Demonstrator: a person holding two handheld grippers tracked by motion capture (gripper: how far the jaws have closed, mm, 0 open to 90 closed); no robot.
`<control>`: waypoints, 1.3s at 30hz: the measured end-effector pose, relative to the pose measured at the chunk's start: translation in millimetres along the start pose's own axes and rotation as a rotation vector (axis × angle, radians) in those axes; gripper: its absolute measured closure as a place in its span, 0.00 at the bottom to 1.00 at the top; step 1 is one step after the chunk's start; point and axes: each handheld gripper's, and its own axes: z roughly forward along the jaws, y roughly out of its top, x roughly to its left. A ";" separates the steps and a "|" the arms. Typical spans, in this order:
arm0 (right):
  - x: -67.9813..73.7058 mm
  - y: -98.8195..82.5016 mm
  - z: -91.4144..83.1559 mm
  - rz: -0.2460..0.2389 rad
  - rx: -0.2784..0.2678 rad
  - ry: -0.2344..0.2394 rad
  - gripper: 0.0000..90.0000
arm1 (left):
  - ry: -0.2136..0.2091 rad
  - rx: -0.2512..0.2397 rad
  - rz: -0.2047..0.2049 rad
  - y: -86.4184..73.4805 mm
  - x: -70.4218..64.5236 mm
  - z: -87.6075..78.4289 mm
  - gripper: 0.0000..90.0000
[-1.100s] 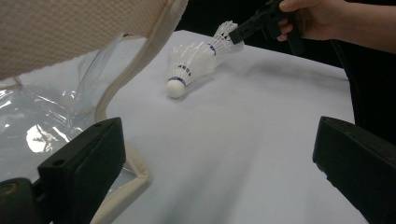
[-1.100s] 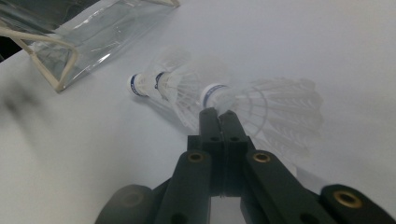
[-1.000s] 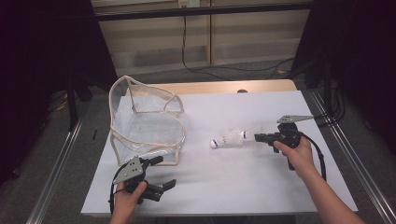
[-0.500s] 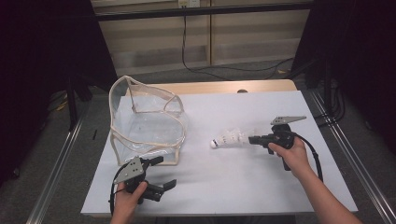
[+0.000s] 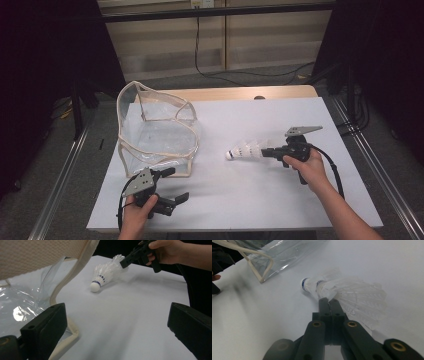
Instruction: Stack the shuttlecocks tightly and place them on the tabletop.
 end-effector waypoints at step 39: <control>4.2 1.3 15.9 -0.023 0.010 0.015 1.00 | 0.002 0.001 -0.001 -0.1 0.3 0.0 0.03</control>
